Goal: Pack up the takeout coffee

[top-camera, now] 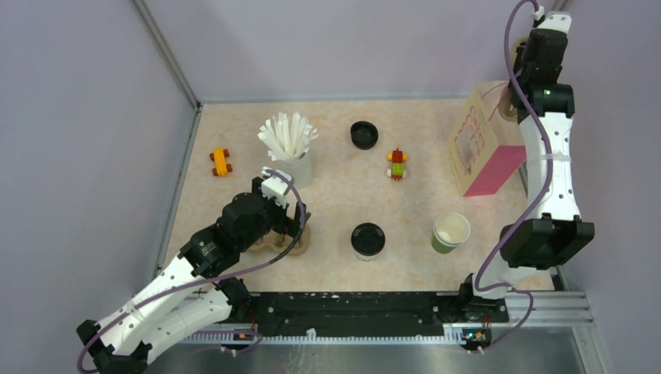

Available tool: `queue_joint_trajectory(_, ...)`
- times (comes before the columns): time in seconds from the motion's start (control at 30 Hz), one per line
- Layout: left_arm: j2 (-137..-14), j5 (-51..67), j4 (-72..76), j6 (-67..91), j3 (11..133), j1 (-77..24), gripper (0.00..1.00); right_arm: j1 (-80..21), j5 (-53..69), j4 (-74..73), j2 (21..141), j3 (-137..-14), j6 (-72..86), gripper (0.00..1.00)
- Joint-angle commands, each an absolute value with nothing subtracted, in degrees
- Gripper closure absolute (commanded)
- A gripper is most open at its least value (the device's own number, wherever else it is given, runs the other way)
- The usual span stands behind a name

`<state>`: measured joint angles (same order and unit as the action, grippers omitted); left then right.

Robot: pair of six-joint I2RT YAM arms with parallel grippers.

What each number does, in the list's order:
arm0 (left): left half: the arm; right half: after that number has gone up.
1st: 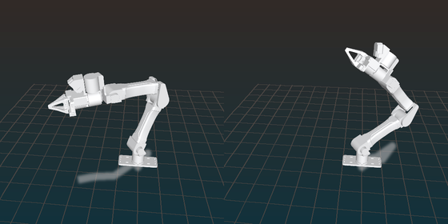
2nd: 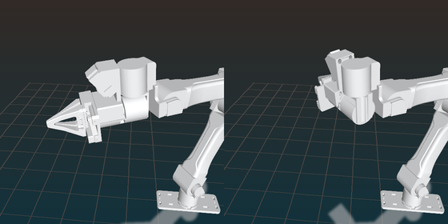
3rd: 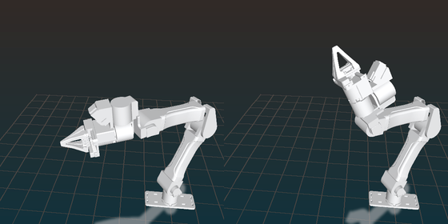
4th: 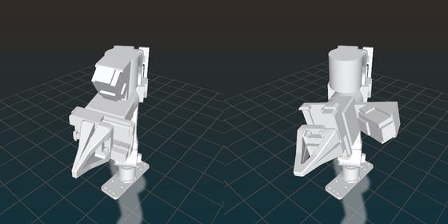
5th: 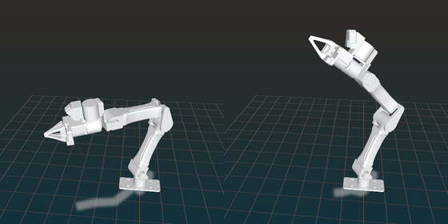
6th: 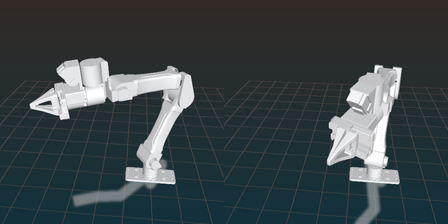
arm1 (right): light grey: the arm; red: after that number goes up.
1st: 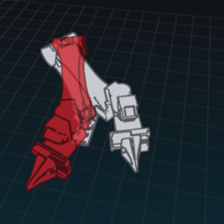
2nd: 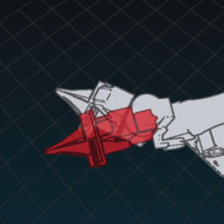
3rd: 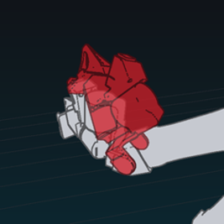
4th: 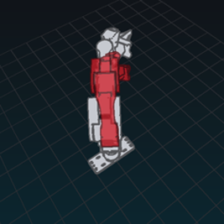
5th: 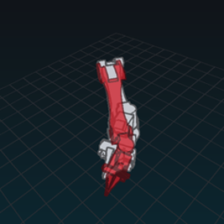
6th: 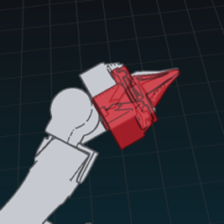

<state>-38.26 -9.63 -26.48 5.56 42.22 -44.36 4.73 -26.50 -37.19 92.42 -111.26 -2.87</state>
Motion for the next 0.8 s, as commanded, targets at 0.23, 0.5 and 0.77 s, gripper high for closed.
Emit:
queue_joint_trajectory(0.23,-36.92,-9.79,-23.65,5.19,41.8,-44.47,0.01,4.83,-17.19,-47.6,94.17,-108.8,-2.31,0.68)
queue_joint_trajectory(0.5,-36.75,-10.15,-23.65,5.19,41.7,-44.47,0.01,5.11,-11.03,-51.41,97.11,-109.04,-3.71,0.68)
queue_joint_trajectory(0.77,-37.1,-10.19,-23.47,5.22,41.58,-44.47,0.01,5.71,-7.8,-55.61,100.44,-111.55,-4.0,0.68)
